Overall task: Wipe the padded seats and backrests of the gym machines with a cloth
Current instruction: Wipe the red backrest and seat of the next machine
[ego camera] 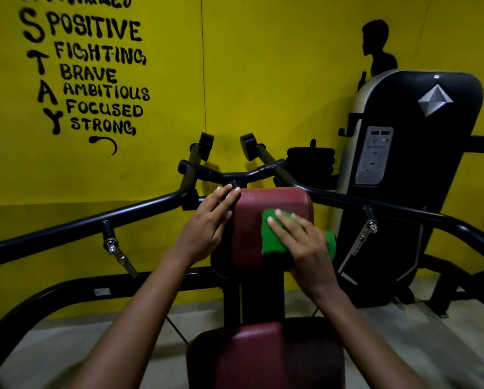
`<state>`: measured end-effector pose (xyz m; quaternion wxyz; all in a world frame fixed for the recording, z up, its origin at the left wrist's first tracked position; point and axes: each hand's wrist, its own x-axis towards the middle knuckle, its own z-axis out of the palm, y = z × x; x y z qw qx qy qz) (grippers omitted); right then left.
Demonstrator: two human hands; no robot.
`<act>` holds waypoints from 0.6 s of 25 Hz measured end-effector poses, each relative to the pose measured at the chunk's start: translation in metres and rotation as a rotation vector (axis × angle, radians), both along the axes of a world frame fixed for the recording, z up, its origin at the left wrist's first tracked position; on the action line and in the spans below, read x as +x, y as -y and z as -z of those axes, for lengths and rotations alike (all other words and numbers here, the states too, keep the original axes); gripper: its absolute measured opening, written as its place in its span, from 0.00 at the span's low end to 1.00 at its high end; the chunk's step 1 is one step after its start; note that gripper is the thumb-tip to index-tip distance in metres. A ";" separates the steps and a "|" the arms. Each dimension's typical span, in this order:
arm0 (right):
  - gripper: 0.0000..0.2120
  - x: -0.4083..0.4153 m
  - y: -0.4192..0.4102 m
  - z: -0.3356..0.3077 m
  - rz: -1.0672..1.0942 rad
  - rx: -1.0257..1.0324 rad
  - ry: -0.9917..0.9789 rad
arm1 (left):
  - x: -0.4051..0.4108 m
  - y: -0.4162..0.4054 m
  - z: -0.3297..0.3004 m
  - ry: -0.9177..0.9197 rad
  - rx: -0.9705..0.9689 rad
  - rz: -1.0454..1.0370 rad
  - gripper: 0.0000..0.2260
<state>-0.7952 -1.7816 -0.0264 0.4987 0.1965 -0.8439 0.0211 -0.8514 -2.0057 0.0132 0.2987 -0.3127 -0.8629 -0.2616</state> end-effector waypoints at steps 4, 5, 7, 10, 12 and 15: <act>0.29 -0.021 0.023 -0.021 0.057 -0.066 -0.071 | 0.002 0.002 -0.004 0.028 -0.011 0.003 0.23; 0.27 -0.015 0.029 0.000 0.054 -0.034 -0.090 | 0.003 0.003 -0.005 0.035 -0.007 0.010 0.22; 0.22 0.004 0.034 0.047 0.019 0.082 -0.135 | 0.003 0.005 -0.006 0.045 -0.008 0.013 0.21; 0.19 0.015 0.025 0.057 -0.016 0.165 -0.155 | 0.007 0.002 -0.008 0.055 -0.012 0.009 0.22; 0.18 0.005 0.029 0.024 -0.014 0.164 -0.175 | 0.008 0.003 -0.010 0.084 -0.020 0.018 0.23; 0.20 -0.018 0.045 -0.020 -0.002 0.078 -0.183 | 0.008 0.011 -0.020 0.171 -0.037 0.071 0.29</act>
